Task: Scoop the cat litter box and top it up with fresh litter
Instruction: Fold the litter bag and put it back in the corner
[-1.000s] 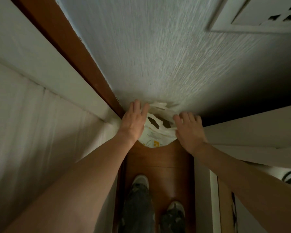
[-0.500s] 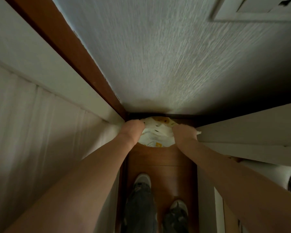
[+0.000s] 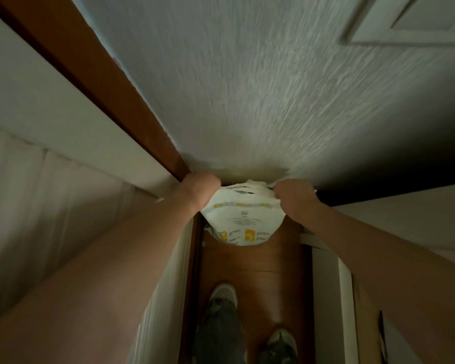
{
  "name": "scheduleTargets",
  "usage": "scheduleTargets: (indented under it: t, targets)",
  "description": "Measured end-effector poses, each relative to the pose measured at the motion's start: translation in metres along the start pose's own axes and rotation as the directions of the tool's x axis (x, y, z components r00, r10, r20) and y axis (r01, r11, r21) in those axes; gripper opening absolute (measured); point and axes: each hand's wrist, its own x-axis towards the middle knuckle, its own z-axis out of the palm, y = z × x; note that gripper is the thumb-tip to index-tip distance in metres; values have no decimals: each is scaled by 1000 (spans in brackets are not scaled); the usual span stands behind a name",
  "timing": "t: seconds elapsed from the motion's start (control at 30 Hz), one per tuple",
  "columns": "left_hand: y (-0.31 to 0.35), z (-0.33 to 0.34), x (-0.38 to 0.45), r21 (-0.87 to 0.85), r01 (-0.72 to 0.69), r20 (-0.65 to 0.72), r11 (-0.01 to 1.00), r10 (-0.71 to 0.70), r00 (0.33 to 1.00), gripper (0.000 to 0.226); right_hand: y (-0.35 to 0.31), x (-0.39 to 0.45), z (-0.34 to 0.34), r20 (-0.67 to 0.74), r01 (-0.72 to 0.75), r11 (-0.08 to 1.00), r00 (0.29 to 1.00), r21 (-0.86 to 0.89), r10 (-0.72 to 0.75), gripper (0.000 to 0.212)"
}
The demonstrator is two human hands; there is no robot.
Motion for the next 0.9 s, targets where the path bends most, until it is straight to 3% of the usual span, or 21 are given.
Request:
scheduleTargets:
  t: [0.27,0.37,0.57,0.9]
  targets:
    - [4,5,-4,68,74,-65,995,-70,995,27,-4,5,-2,-49,-3,999,999,-53,0,19]
    - [8,7,-7,22,102,-69,994,-101,993,28,-5,1,-1,-77,16,998,997,-63,-21,18]
    - [12,9,-11,-58,73,-248,996,-85,965,37,-10,-3,4,-146,39,999,988,-32,-43,19]
    - [18,-7,-33,-114,-2,-347,994,-38,937,61,-11,-27,-10,-249,87,982,968,166,-44,47]
